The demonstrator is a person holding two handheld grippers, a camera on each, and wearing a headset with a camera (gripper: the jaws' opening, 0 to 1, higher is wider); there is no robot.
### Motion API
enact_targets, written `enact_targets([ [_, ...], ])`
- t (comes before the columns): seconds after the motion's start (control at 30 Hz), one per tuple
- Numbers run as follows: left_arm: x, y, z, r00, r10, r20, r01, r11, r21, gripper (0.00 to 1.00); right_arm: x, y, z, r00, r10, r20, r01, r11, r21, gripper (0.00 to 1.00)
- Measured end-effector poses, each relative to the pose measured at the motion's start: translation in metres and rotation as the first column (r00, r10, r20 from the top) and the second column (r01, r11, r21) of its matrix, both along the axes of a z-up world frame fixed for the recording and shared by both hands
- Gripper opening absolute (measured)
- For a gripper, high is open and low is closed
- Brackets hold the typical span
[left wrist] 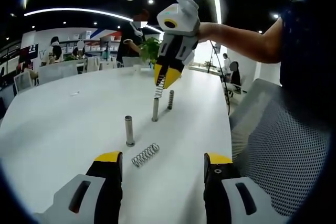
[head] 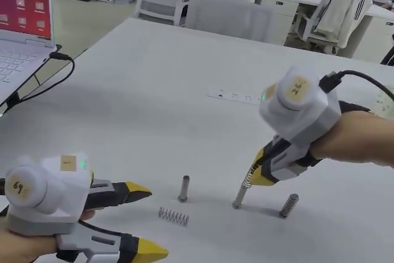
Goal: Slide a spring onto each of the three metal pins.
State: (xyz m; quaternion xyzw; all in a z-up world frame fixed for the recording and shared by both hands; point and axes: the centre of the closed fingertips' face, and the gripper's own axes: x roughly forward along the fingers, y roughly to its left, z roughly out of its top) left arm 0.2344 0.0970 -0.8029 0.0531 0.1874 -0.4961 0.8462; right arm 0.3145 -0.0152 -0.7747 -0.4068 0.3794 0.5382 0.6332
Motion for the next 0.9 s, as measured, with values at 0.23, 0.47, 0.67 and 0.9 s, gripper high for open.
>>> enact_targets([
  [0.23,0.001,-0.001,0.0,1.0,-0.003,-0.002,0.003,1.0,-0.002,0.57,0.003,0.0,-0.004,1.0,-0.001,-0.005,0.001,1.0,-0.006,0.08],
  [0.47,0.0,0.002,-0.002,1.0,-0.001,-0.006,0.001,1.0,-0.001,0.56,0.004,0.0,-0.009,1.0,-0.005,-0.016,0.005,1.0,-0.008,0.08],
  [0.67,0.0,0.001,-0.003,1.0,0.0,-0.009,0.0,1.0,-0.001,0.56,0.004,0.0,-0.015,1.0,-0.01,-0.026,0.01,1.0,-0.007,0.08],
  [0.9,0.0,0.001,-0.004,1.0,0.0,-0.011,0.0,1.0,-0.003,0.55,0.004,0.0,-0.024,0.999,-0.017,-0.045,0.016,1.0,-0.011,0.08],
])
